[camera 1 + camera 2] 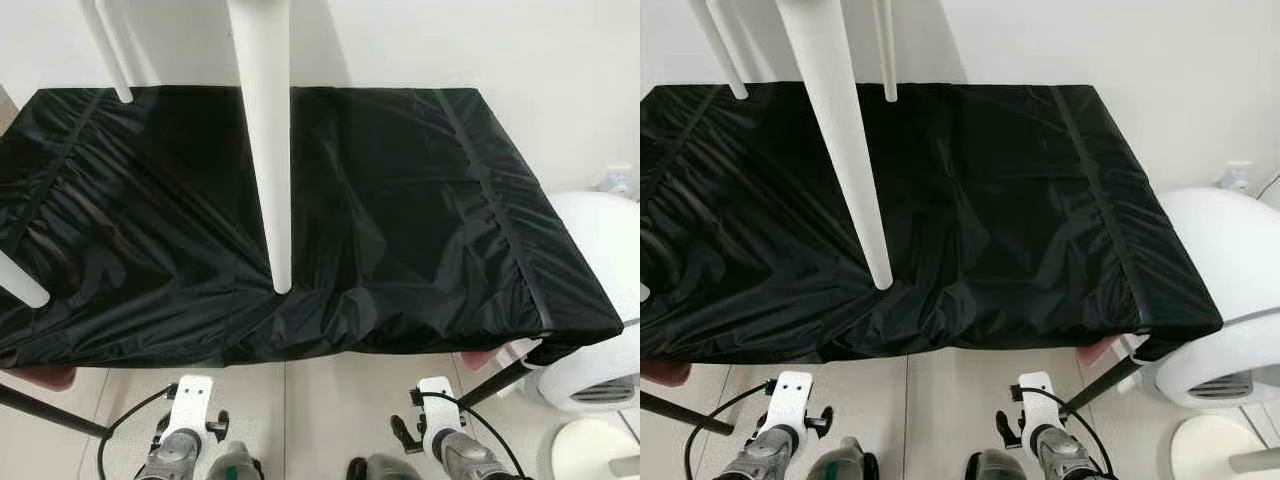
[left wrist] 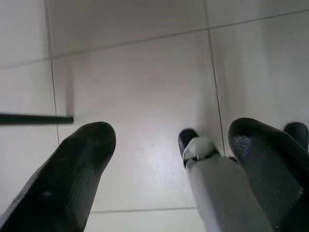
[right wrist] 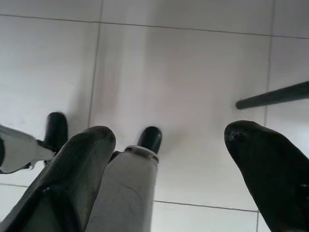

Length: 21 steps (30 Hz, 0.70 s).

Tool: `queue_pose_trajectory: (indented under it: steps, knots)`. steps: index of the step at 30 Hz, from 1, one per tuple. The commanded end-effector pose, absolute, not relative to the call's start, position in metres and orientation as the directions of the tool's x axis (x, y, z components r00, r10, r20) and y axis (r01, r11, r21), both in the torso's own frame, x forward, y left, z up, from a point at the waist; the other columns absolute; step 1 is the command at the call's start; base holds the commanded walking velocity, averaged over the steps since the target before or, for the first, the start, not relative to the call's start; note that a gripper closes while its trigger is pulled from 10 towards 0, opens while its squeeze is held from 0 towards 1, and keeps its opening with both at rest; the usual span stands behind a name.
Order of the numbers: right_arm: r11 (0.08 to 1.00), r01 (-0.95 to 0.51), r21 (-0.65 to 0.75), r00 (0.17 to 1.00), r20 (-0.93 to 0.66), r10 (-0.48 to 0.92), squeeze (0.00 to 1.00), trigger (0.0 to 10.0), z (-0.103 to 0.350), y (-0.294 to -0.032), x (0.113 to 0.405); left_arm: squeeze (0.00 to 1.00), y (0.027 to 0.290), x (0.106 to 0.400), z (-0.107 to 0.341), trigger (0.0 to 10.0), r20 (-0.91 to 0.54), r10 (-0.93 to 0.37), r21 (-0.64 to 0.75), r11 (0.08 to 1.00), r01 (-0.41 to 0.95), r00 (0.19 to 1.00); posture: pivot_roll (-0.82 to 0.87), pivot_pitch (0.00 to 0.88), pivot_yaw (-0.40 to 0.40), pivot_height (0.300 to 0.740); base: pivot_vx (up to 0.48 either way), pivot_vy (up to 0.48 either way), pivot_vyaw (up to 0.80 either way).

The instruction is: Building children table

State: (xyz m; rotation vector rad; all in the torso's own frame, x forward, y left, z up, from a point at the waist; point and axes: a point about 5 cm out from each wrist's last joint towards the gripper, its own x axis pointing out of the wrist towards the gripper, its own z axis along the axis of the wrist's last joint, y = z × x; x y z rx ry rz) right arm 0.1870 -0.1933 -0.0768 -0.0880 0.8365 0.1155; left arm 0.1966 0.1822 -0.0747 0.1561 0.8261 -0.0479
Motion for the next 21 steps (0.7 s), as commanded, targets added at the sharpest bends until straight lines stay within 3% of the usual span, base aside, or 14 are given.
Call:
queue_pose_trajectory:
  steps: [1, 12, 15, 16, 20, 21]
  knots:
    - [0.991, -0.132, -0.036, 0.646, -0.761, 0.058, 0.0, 10.0, -0.08, -0.194, 0.18, 0.0, 0.181, 0.194, -0.077, 10.0, -0.742, 0.04, 0.153, 0.982, 0.111, 0.669, 0.0, 0.009, 0.017, 0.74, 0.0, 0.0, 0.0]
    - [0.979, -0.159, -0.125, 0.655, -0.756, 0.01, 0.0, 10.0, -0.081, -0.2, 0.175, 0.0, 0.175, 0.207, -0.069, 10.0, -0.697, 0.028, 0.224, 0.958, 0.18, 0.716, 0.02, 0.011, -0.016, 0.74, 0.0, 0.0, 0.0]
    - [0.978, -0.158, -0.135, 0.662, -0.749, 0.003, 0.0, 10.0, -0.081, -0.2, 0.175, 0.0, 0.177, 0.207, -0.068, 10.0, -0.684, 0.043, 0.275, 0.94, 0.203, 0.729, 0.02, 0.017, -0.028, 0.74, 0.0, 0.0, 0.0]
    - [0.98, -0.152, -0.13, 0.658, -0.753, 0.002, 0.0, 10.0, -0.082, -0.201, 0.174, 0.0, 0.178, 0.207, -0.067, 10.0, -0.659, 0.065, 0.35, 0.908, 0.229, 0.749, 0.02, 0.02, -0.03, 0.74, 0.0, 0.0, 0.0]
    - [0.982, -0.145, -0.124, 0.652, -0.758, 0.0, 0.0, 10.0, -0.082, -0.201, 0.172, 0.0, 0.179, 0.203, -0.07, 10.0, -0.674, 0.057, 0.344, 0.907, 0.244, 0.737, 0.02, 0.022, -0.03, 0.74, 0.0, 0.0, 0.0]
    - [0.983, -0.137, -0.12, 0.647, -0.762, -0.003, 0.0, 10.0, -0.083, -0.202, 0.171, 0.0, 0.18, 0.198, -0.073, 10.0, -0.704, 0.041, 0.284, 0.932, 0.227, 0.709, 0.02, 0.017, -0.029, 0.74, 0.0, 0.0, 0.0]
